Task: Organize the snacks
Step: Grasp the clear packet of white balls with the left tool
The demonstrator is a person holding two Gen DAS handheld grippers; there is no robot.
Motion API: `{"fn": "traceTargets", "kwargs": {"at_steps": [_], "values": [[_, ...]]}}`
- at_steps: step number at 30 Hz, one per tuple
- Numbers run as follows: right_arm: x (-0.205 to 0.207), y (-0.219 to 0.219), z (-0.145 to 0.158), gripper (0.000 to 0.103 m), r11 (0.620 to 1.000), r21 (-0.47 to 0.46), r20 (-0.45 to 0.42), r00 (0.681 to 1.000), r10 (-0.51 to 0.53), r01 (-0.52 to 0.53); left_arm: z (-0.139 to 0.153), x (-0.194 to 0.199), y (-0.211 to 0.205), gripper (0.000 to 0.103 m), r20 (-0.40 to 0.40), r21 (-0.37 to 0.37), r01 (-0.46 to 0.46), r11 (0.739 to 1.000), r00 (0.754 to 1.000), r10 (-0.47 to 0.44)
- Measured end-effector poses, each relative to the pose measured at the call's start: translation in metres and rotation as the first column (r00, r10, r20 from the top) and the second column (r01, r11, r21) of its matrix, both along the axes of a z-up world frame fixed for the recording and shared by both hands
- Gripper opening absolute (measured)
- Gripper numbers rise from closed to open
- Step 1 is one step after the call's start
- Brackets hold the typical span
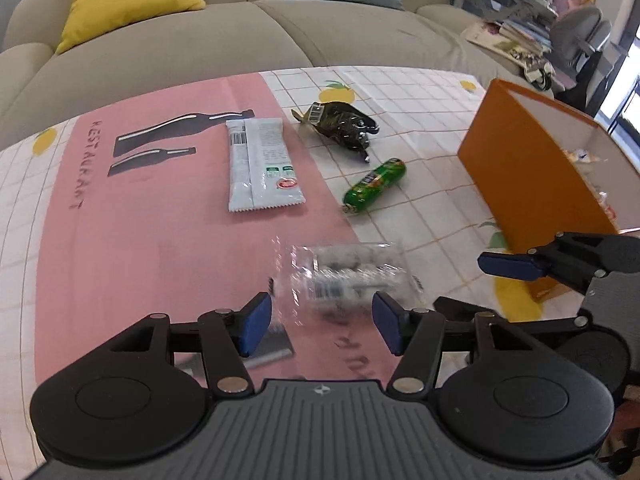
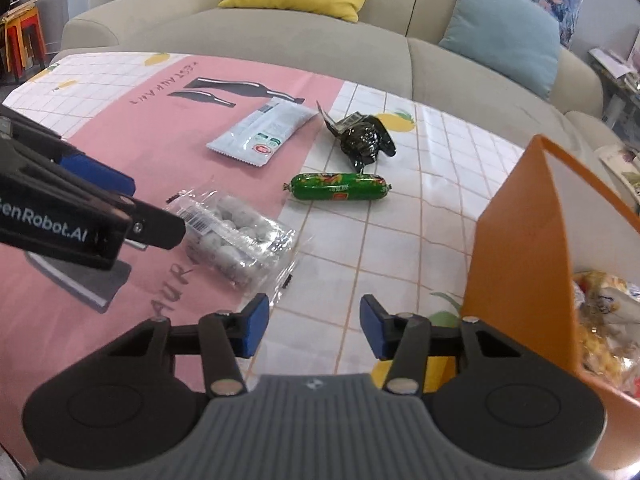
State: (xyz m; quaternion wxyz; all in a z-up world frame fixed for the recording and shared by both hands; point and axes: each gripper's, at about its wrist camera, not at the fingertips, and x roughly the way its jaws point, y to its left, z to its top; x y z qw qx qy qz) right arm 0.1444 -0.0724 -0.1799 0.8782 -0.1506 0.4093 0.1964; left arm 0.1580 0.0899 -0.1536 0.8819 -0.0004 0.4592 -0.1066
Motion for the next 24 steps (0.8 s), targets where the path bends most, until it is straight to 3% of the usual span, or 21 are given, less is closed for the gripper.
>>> {"fn": "traceTargets", "kwargs": {"at_steps": [10,15,20,24], "values": [[0.025,0.004,-0.016,0.044,1.0,0.011,-0.023,1.0,-0.017,0.017,-0.02,0.014,0.009,0.068,-0.043,-0.088,0.026,0.996,0.999,-0.03],[0.027,0.013,-0.016,0.04,0.999,0.037,-0.029,1.0,0.012,-0.011,-0.017,0.01,0.01,0.068,-0.04,-0.066,0.002,0.998,0.999,-0.004],[0.029,0.026,-0.017,0.039,0.998,0.057,-0.027,0.999,0.035,-0.033,-0.016,0.007,0.022,0.064,-0.116,-0.099,-0.051,0.994,0.992,0.039],[0.034,0.032,-0.016,0.036,0.998,0.048,-0.015,0.999,0.037,-0.036,-0.013,0.001,0.027,0.061,-0.143,-0.128,-0.041,0.991,0.99,0.023]]}}
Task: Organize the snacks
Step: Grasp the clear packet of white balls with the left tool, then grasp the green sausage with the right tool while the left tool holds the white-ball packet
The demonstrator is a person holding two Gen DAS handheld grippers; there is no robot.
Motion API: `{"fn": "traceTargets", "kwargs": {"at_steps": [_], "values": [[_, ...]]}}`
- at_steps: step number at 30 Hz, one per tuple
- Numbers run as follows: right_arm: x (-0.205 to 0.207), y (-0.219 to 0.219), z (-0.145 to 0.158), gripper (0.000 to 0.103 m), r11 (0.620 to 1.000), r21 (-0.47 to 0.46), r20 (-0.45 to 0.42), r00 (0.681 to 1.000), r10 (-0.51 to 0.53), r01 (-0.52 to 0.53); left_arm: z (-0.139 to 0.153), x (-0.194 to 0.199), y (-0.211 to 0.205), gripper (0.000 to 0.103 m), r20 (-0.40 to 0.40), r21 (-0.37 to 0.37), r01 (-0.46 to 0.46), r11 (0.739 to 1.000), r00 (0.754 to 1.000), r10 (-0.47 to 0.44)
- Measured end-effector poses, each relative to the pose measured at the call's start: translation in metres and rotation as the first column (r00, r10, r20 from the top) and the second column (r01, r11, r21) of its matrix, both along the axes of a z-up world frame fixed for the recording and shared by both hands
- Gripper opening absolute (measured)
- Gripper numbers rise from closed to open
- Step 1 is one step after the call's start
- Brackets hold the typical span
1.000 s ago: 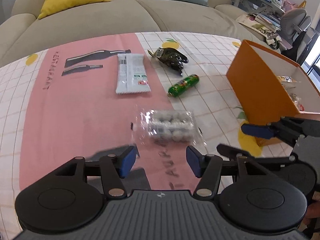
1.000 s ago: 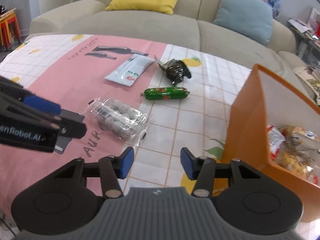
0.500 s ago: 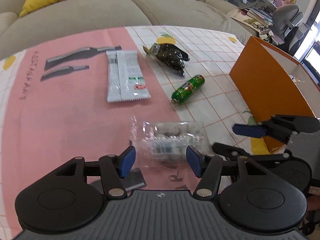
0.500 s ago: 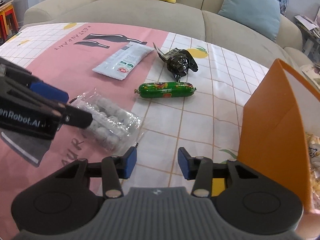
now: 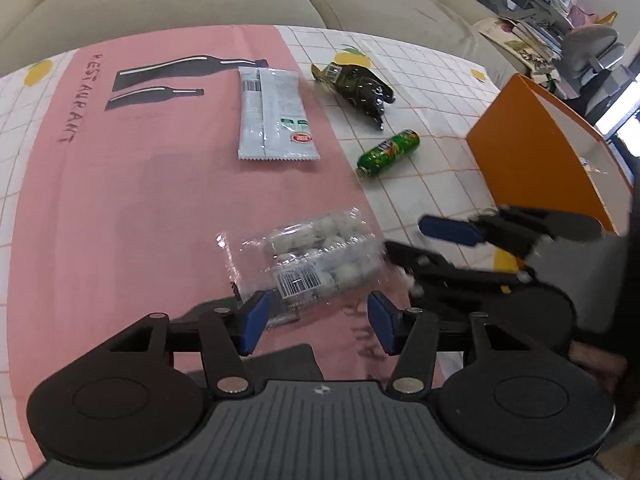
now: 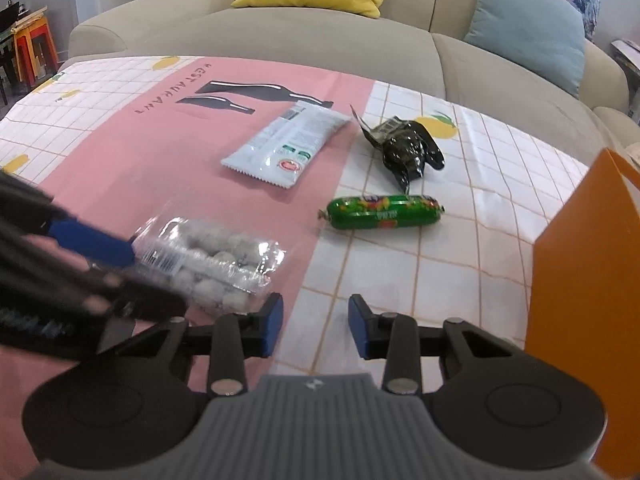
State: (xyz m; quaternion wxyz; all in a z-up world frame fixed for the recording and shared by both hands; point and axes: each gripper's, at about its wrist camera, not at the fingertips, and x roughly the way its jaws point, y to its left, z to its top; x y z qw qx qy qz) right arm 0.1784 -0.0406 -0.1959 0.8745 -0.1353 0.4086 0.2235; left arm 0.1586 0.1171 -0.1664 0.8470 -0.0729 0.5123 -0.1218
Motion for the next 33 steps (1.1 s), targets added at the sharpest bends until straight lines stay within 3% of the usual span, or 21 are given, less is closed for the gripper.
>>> {"fn": "traceTargets", "kwargs": {"at_steps": [4,7,10,12,16,19,22,26,29,33], "values": [[0.007,-0.009,0.007,0.036,0.999,0.018,0.002,1.0,-0.028,0.028,0.009,0.001,-0.001,0.061,0.049,0.045,0.056,0.997,0.997,-0.058],[0.013,-0.018,0.013,0.036,0.997,0.04,-0.005,0.998,-0.066,0.066,0.016,0.007,-0.01,0.069,0.091,0.123,0.153,0.98,0.982,-0.165],[0.021,-0.024,0.017,0.04,0.992,0.066,-0.031,0.994,-0.103,0.105,0.016,0.013,-0.023,0.077,0.109,0.216,0.297,0.93,0.939,-0.325],[0.025,-0.025,0.019,0.043,0.99,0.08,-0.039,0.993,-0.115,0.118,0.01,0.02,-0.031,0.08,0.062,0.266,0.379,0.886,0.911,-0.409],[0.032,-0.025,0.02,0.057,0.983,0.115,-0.053,0.989,-0.135,0.14,-0.002,0.029,-0.04,0.082,0.006,0.341,0.477,0.811,0.861,-0.509],[0.041,-0.024,0.02,0.061,0.977,0.135,-0.065,0.985,-0.16,0.167,-0.008,0.035,-0.042,0.084,-0.004,0.364,0.501,0.785,0.844,-0.537],[0.052,-0.022,0.018,0.069,0.964,0.163,-0.086,0.976,-0.2,0.212,-0.012,0.04,-0.04,0.086,-0.015,0.349,0.499,0.794,0.85,-0.527],[0.068,-0.021,0.014,0.071,0.94,0.191,-0.129,0.956,-0.263,0.284,-0.015,0.047,-0.041,0.085,-0.011,0.34,0.449,0.826,0.88,-0.474],[0.081,-0.021,0.009,0.071,0.923,0.196,-0.162,0.94,-0.302,0.33,-0.015,0.053,-0.037,0.081,-0.012,0.316,0.379,0.87,0.918,-0.396],[0.094,-0.022,0.001,0.071,0.9,0.211,-0.201,0.918,-0.343,0.382,-0.011,0.059,-0.033,0.079,-0.025,0.299,0.22,0.928,0.974,-0.223]]}}
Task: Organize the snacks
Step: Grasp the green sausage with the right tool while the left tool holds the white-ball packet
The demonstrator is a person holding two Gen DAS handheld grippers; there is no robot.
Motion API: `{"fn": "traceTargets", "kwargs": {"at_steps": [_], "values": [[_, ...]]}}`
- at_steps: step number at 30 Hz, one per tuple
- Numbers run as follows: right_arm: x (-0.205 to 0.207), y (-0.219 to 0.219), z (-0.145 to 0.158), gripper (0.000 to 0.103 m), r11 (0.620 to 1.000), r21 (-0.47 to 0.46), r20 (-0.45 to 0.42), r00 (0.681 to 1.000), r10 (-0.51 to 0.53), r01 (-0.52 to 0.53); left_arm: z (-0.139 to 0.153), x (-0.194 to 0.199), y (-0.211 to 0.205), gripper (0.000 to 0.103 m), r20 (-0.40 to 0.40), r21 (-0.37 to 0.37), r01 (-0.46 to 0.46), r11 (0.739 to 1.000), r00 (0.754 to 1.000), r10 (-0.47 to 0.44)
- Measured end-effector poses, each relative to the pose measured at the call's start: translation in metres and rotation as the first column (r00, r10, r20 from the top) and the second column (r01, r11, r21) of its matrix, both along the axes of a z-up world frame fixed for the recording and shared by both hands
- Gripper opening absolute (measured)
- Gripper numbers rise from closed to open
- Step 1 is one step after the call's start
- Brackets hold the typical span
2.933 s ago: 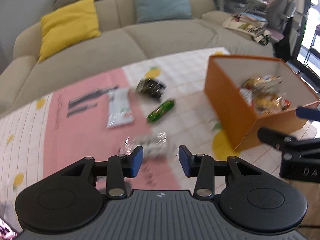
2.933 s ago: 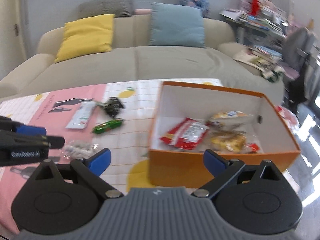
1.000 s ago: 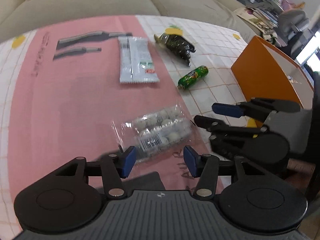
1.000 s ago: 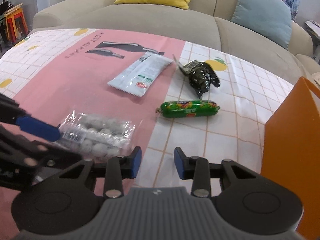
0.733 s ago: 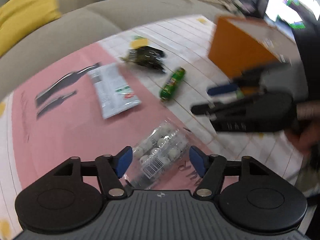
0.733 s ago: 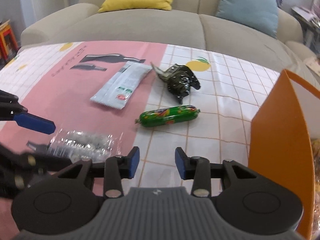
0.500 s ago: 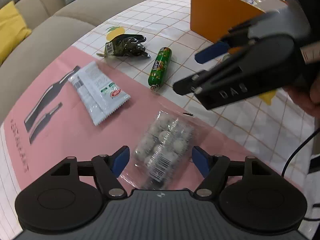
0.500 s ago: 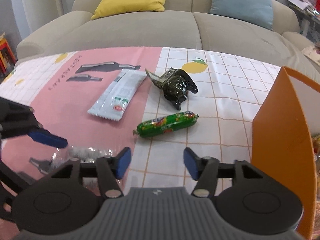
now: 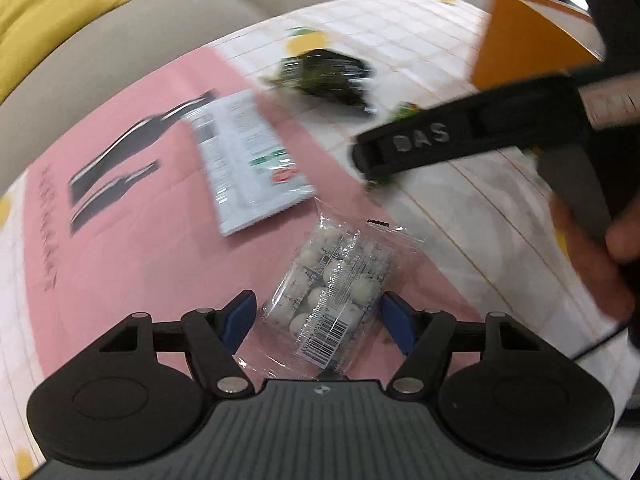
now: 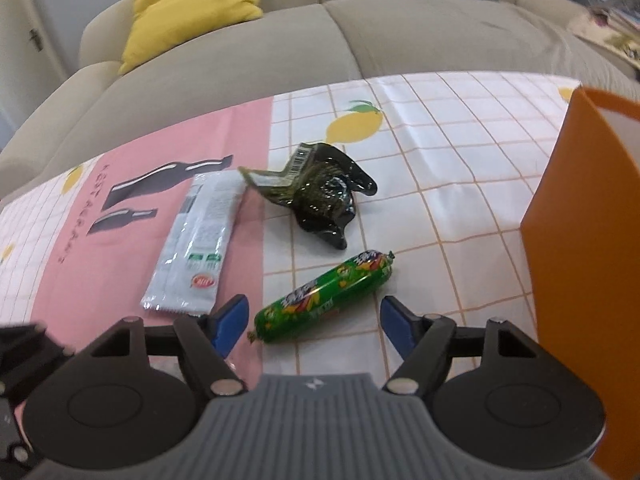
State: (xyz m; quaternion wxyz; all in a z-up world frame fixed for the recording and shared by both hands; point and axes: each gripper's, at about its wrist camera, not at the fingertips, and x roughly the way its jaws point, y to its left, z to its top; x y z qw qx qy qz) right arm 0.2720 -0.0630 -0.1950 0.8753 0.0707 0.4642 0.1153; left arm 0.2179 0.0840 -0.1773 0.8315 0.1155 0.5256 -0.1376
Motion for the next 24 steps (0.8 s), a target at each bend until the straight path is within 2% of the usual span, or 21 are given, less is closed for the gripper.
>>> {"fn": "traceTargets", "kwargs": {"at_steps": [4,7,9,10,12,14,17,20,22,24], "values": [[0.005,0.002,-0.003,0.071,1.0,-0.016,0.007,1.0,-0.014,0.014,0.001,0.004,0.001,0.079,-0.025,-0.01,-0.178,0.984,0.984,0.178],[0.003,0.004,-0.003,0.061,0.998,-0.057,0.022,1.0,0.012,-0.011,0.001,0.004,-0.001,0.081,-0.031,-0.003,-0.225,0.974,0.974,0.224],[0.0,0.003,-0.002,0.047,0.997,-0.075,0.028,0.999,0.036,-0.034,0.0,0.001,-0.003,0.091,-0.035,-0.01,-0.188,0.982,0.982,0.188],[-0.002,0.001,-0.002,0.044,0.996,-0.08,0.029,0.998,0.047,-0.044,-0.001,-0.001,-0.006,0.093,-0.033,-0.001,-0.153,0.988,0.988,0.153],[-0.009,-0.004,-0.001,0.028,0.994,-0.094,0.035,0.997,0.066,-0.063,-0.002,-0.006,-0.011,0.096,-0.008,0.026,-0.085,0.996,0.996,0.085],[-0.014,-0.009,-0.001,0.021,0.991,-0.107,0.039,0.996,0.082,-0.078,-0.003,-0.006,-0.008,0.096,-0.008,0.007,-0.066,0.998,0.998,0.066],[-0.025,-0.016,0.0,0.021,0.988,-0.115,0.028,0.994,0.102,-0.098,-0.006,-0.003,-0.001,0.096,0.002,-0.029,-0.069,0.997,0.998,0.069],[-0.038,-0.02,0.001,0.021,0.984,-0.126,0.012,0.992,0.126,-0.123,-0.008,-0.002,-0.001,0.092,0.028,-0.048,-0.063,0.997,0.998,0.065],[-0.05,-0.022,0.002,0.021,0.98,-0.135,0.006,0.989,0.149,-0.146,-0.007,-0.004,-0.003,0.086,0.041,-0.05,-0.076,0.996,0.996,0.078],[-0.063,-0.023,0.003,0.02,0.974,-0.15,0.003,0.985,0.172,-0.169,-0.005,-0.007,-0.006,0.071,0.046,-0.053,-0.099,0.994,0.994,0.101]]}}
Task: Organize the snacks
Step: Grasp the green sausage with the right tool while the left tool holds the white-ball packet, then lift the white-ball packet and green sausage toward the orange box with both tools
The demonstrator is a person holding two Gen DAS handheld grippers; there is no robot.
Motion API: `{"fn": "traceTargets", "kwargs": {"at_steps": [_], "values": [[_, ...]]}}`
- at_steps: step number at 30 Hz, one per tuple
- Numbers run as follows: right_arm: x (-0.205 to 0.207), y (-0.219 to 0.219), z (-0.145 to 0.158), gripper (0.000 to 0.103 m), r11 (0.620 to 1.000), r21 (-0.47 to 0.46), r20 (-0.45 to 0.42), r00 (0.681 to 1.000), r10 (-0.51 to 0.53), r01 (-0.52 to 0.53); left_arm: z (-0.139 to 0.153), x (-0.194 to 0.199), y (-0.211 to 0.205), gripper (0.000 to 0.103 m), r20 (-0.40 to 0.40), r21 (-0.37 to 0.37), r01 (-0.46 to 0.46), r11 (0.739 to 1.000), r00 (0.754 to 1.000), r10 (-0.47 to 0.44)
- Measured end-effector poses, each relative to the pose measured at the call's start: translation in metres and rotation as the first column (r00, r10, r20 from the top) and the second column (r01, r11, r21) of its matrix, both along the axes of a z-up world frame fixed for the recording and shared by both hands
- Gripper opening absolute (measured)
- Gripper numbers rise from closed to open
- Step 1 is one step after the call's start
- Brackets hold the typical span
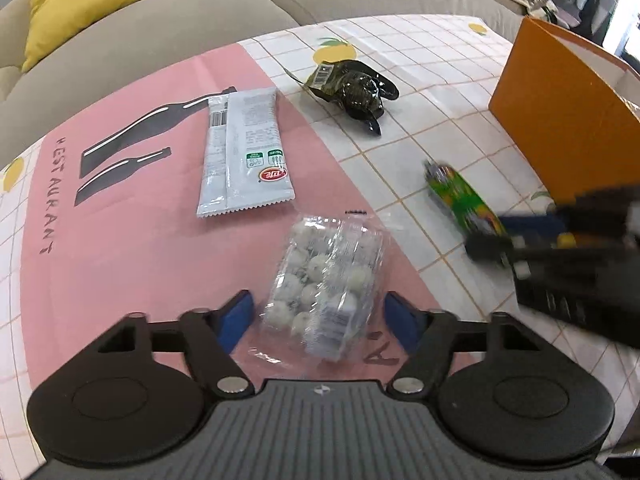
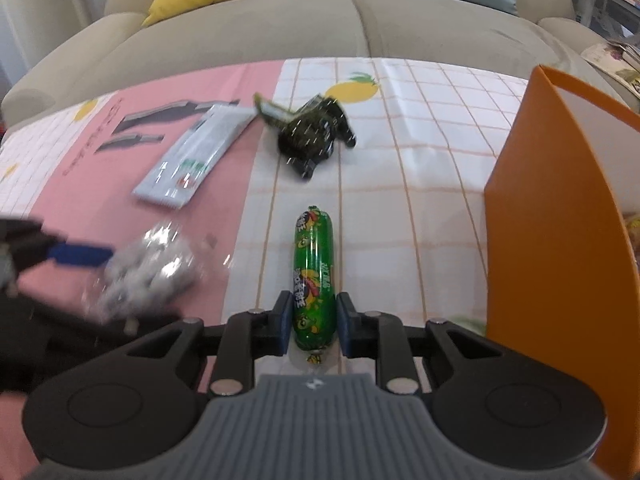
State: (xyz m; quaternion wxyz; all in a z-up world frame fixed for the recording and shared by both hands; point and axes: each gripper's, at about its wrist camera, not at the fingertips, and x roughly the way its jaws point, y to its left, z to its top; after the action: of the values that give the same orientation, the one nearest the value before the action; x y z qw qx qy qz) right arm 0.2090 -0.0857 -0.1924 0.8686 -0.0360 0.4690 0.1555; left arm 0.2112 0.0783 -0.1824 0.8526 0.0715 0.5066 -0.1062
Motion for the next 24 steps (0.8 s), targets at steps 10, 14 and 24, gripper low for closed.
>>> {"fn": "traceTargets", "kwargs": {"at_steps": [10,14,24], "values": [[-0.045,-0.014,0.002,0.02,1.0,0.0,-0.058,0.998,0.025,-0.025,0.009,-0.036,-0.016,0.064,-0.032,-0.057,-0.148,0.987,0.989,0.146],[-0.056,-0.027,0.005,0.02,0.999,0.046,-0.124,0.992,-0.003,0.008,0.014,-0.056,-0.016,0.063,-0.074,-0.138,-0.228,0.964,0.973,0.22],[-0.094,-0.06,0.016,0.02,0.985,0.154,-0.218,0.975,-0.046,0.08,0.038,-0.101,-0.014,0.063,-0.128,-0.301,-0.331,0.894,0.943,0.306]]}}
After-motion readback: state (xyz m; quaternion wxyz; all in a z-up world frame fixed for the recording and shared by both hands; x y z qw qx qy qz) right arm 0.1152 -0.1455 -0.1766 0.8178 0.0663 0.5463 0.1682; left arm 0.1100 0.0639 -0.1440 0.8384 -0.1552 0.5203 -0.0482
